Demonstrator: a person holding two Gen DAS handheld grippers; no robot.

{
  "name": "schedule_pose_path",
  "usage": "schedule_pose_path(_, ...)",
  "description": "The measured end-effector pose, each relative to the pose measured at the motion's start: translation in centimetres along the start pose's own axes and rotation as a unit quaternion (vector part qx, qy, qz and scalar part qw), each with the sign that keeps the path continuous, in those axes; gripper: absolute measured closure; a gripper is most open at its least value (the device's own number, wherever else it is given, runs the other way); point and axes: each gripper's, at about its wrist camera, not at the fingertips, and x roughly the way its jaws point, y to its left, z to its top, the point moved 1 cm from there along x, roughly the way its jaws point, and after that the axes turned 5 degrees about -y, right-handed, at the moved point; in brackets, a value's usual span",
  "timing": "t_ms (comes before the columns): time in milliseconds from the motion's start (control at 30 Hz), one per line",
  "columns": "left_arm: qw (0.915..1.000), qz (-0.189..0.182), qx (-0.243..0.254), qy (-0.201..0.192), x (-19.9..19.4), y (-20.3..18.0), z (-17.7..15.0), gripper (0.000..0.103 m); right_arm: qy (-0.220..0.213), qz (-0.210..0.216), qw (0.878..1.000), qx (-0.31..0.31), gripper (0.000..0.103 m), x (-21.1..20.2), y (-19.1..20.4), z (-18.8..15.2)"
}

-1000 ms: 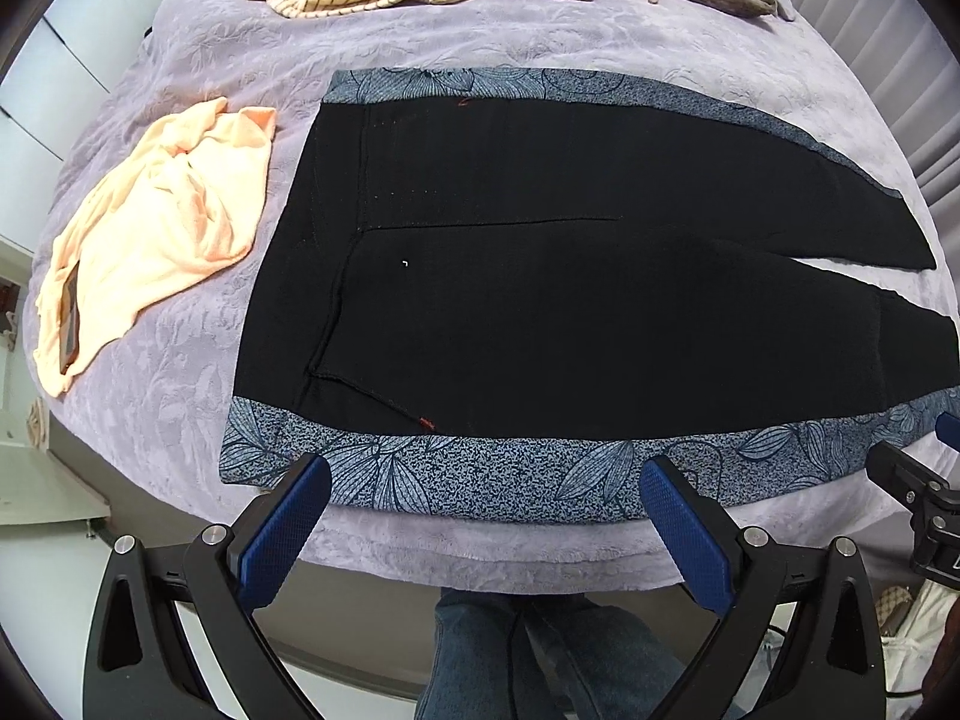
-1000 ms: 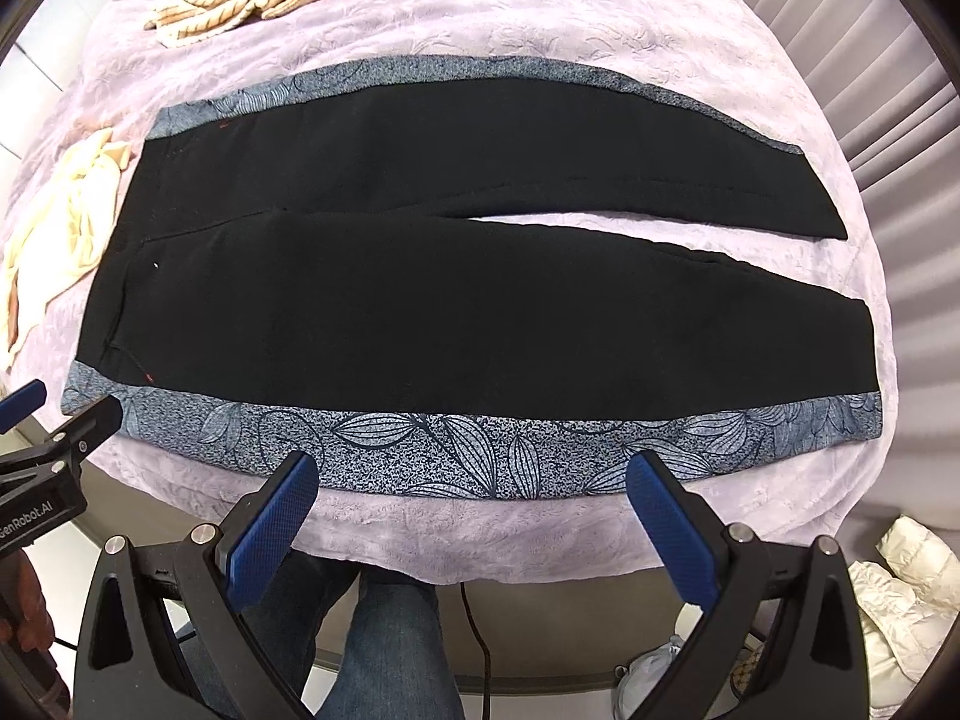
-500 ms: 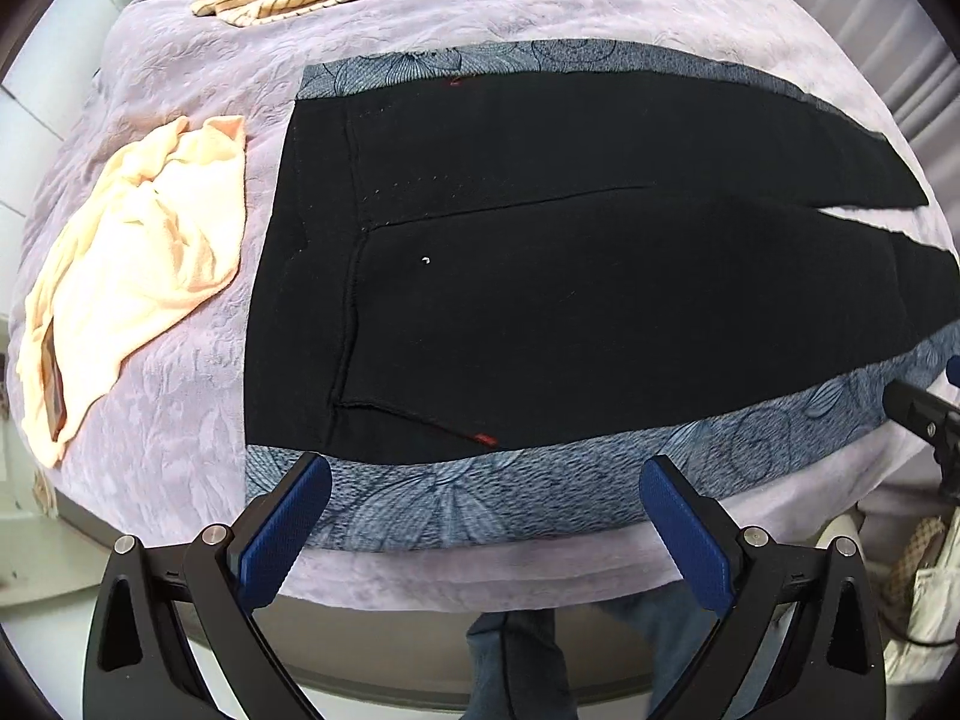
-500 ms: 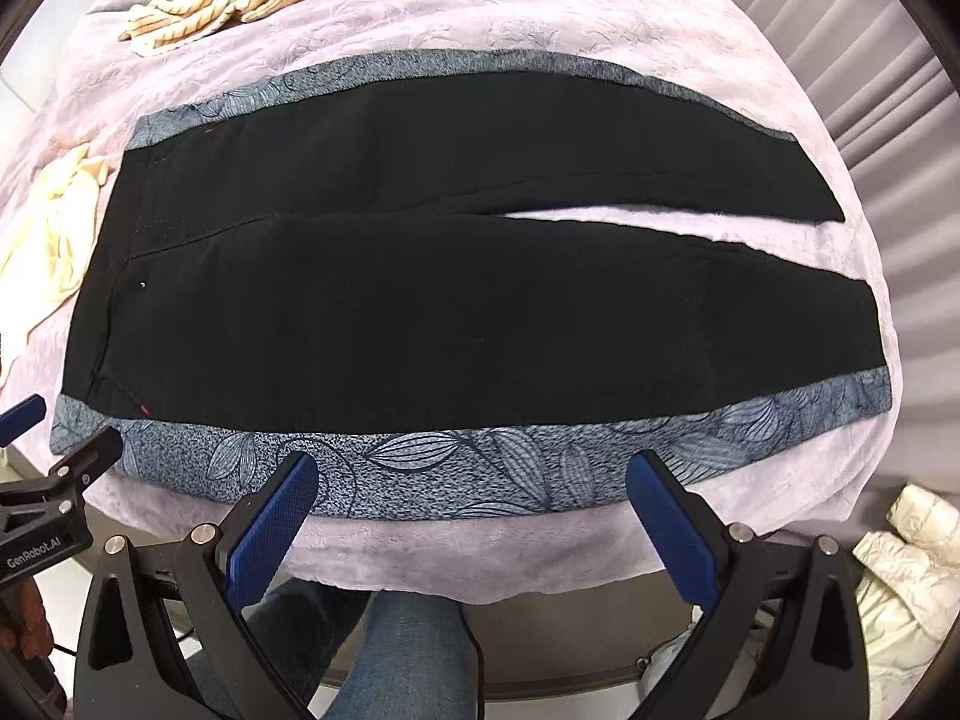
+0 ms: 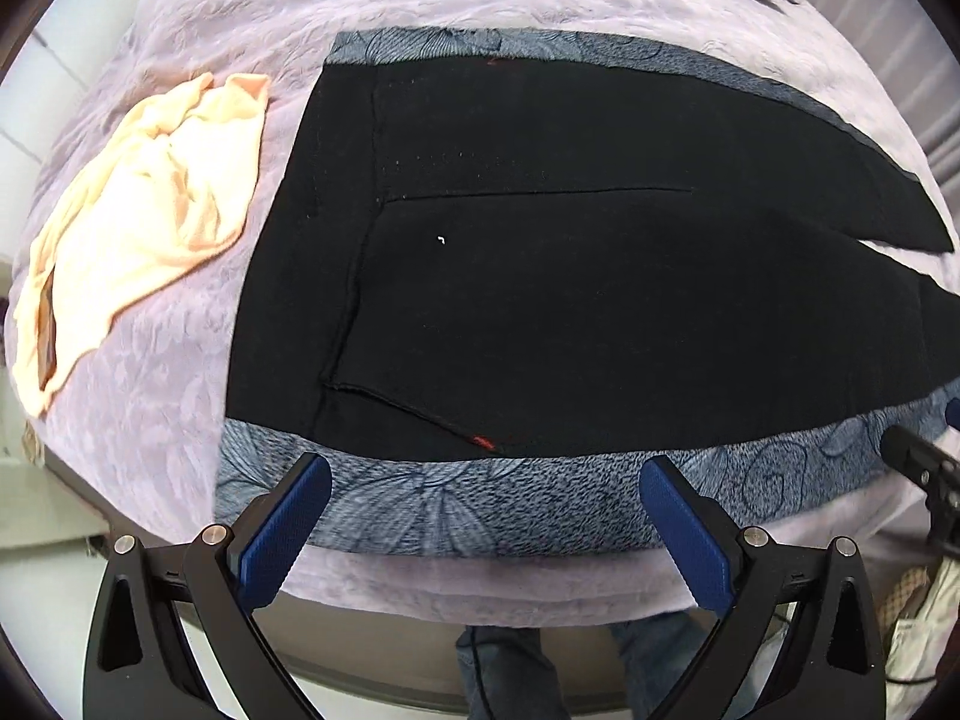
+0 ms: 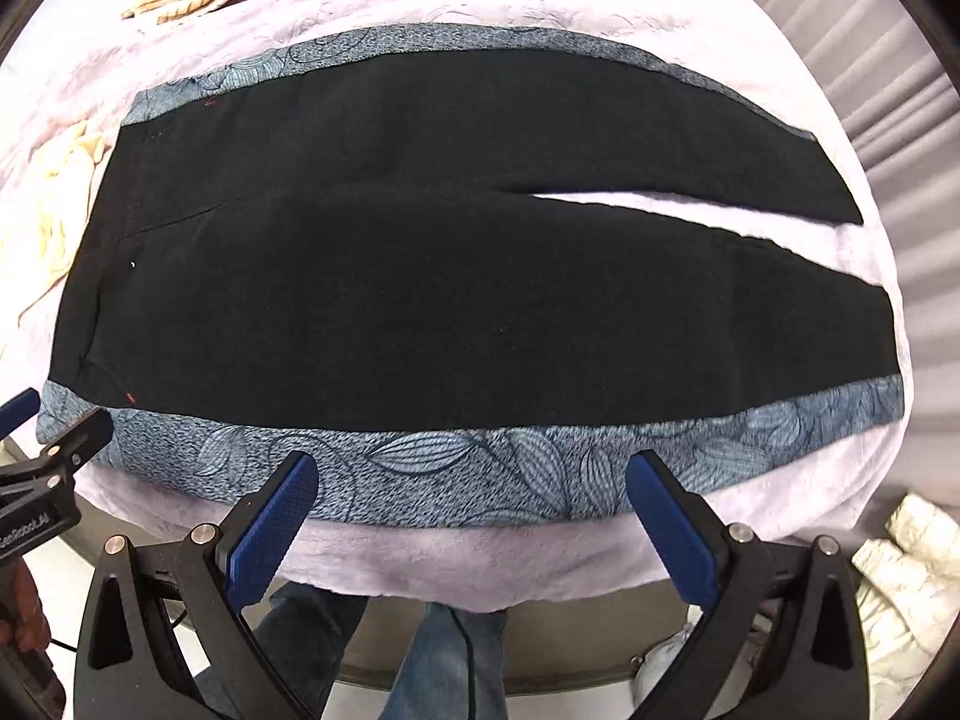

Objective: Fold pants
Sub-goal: 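Grasp the patterned band edge of the trousers with both grippers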

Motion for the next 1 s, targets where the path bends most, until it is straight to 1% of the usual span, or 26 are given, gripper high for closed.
schedule_pose_path(67,0.9999,0.001,-0.012,-0.001,0.5,-0.3,-0.1,0.000,0.005,0.005,1.000,-0.005,0.001,0.7,-0.2,0.1)
schedule_pose_path(167,0.9996,0.007,-0.027,0.009,1.7,-0.7,-0.3,0.000,0.012,0.015,1.000,-0.010,0.001,1.8,-0.7,0.2)
schedule_pose_path(333,0.9993,0.012,-0.034,0.009,2.3,-1.2,-0.4,0.000,0.018,0.020,1.000,-0.010,0.001,2.8,-1.6,0.2)
schedule_pose_path(667,0.9996,0.016,-0.022,0.012,2.7,-1.7,-0.1,0.000,0.019,0.024,1.000,-0.002,0.001,3.1,-2.1,0.1)
schedule_pose_path(767,0.9997,0.014,-0.019,0.008,2.7,-1.6,0.2,0.000,0.016,0.032,0.999,0.004,0.001,3.1,-2.8,0.2)
schedule_pose_path(833,0.9998,0.010,-0.019,0.006,2.8,-1.3,0.4,0.000,0.010,0.055,0.998,0.017,0.001,2.9,-3.4,0.2)
schedule_pose_path(867,0.9998,0.008,-0.020,0.005,2.8,-1.1,0.5,0.000,0.007,0.073,0.997,0.029,0.001,2.7,-3.9,0.3)
schedule_pose_path(933,0.9997,0.004,-0.023,0.005,2.8,-0.7,0.6,0.000,0.002,0.123,0.990,0.068,0.001,2.6,-5.6,0.3)
schedule_pose_path(1000,0.9997,0.001,-0.025,0.005,3.0,-0.2,0.6,0.000,0.004,0.165,0.980,0.110,0.001,2.7,-7.5,0.2)
